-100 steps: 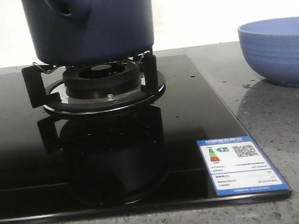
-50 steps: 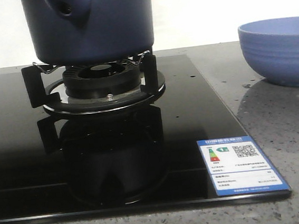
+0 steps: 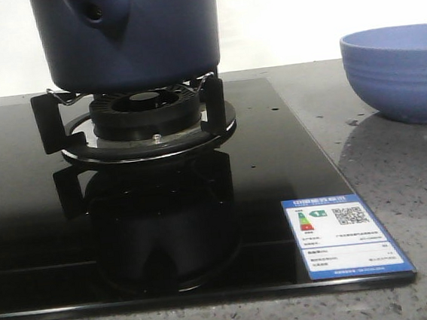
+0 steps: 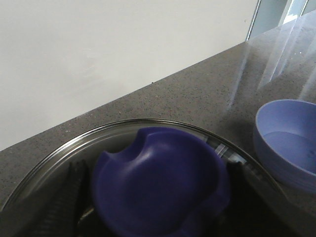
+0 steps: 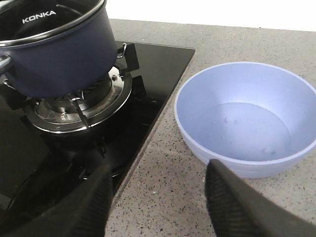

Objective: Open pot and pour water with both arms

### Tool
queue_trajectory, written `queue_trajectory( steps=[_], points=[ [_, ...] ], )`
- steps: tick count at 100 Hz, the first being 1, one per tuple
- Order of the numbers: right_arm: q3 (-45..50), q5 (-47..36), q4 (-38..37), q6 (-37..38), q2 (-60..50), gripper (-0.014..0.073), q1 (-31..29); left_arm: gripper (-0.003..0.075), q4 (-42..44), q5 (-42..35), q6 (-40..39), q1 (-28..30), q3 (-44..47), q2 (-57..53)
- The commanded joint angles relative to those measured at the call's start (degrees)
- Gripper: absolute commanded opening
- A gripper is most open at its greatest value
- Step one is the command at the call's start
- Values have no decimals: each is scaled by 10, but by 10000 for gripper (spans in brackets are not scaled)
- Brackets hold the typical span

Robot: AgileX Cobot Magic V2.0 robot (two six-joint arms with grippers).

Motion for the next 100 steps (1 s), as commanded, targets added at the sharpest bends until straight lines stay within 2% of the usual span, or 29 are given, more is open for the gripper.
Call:
queue_trajectory(
  steps=[1,25,47,56,100],
  points=[
    [-21,-35,10,-8,6,379,0,514,-18,0,5,-5,-20,-12],
    [-21,-24,10,-8,6,379,0,507,-6,-1,18,-5,-20,-11],
    [-21,-23,10,-8,6,379,0,351,-6,-1,18,-5,-20,-11],
    [-21,-22,10,-8,6,379,0,312,-6,-1,18,-5,-20,-11],
    [-26,-19,10,-8,6,379,0,298,-10,1,18,-2,-20,-42]
  ],
)
